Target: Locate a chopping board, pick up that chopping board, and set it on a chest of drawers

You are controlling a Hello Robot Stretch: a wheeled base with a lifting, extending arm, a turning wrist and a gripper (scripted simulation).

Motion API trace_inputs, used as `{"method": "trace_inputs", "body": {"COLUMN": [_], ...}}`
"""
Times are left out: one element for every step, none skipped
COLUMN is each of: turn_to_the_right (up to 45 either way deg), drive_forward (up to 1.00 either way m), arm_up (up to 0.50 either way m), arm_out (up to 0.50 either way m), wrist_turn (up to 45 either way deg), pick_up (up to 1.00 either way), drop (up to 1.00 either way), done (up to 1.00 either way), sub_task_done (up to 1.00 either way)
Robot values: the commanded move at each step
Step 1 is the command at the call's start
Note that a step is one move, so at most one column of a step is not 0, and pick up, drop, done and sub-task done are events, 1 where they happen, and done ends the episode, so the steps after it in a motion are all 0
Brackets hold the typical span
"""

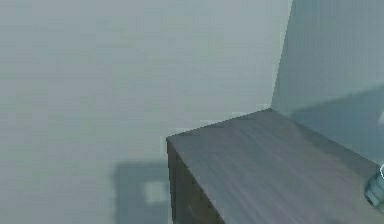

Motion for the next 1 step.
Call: {"method": "trace_inputs", "body": {"turn_to_the_right": [0.0], "drive_forward": [0.00], "arm_up": [-0.12], "arm_out": [0.00], "wrist_turn": [0.0], "pick_up": [0.00], "drop": [0.00], "done": [0.00], "sub_task_done": [0.00]}}
